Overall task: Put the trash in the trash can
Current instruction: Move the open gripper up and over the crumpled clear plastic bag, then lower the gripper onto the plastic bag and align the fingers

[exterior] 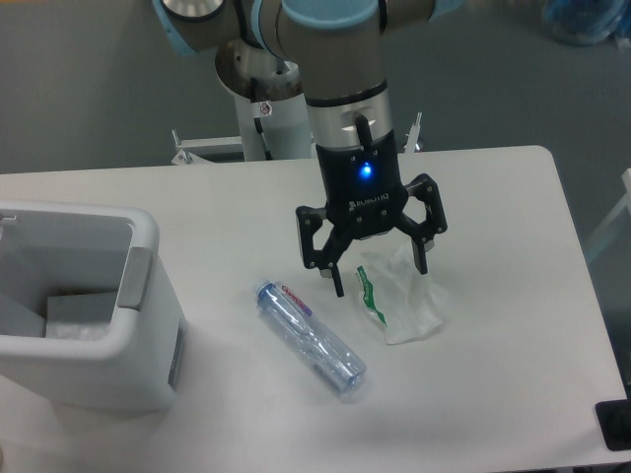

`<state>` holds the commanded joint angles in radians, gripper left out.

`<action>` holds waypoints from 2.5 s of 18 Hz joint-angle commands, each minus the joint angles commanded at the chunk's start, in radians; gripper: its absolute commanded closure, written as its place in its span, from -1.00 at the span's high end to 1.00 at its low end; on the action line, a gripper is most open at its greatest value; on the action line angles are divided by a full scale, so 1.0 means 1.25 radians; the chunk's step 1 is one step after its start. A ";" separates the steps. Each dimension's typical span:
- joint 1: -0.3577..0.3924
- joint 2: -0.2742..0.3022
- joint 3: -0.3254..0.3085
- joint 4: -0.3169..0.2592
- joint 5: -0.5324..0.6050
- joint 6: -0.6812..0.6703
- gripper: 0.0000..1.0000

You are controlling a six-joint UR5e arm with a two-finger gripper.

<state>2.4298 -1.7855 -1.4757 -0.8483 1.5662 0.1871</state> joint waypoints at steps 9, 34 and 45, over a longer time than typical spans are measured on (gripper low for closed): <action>-0.002 -0.010 -0.110 0.018 0.018 -0.002 1.00; 0.193 -0.064 -0.261 0.044 -0.003 0.465 1.00; 0.183 -0.190 -0.194 0.047 -0.015 0.496 1.00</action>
<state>2.6584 -2.0233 -1.7181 -0.7900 1.5478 0.8069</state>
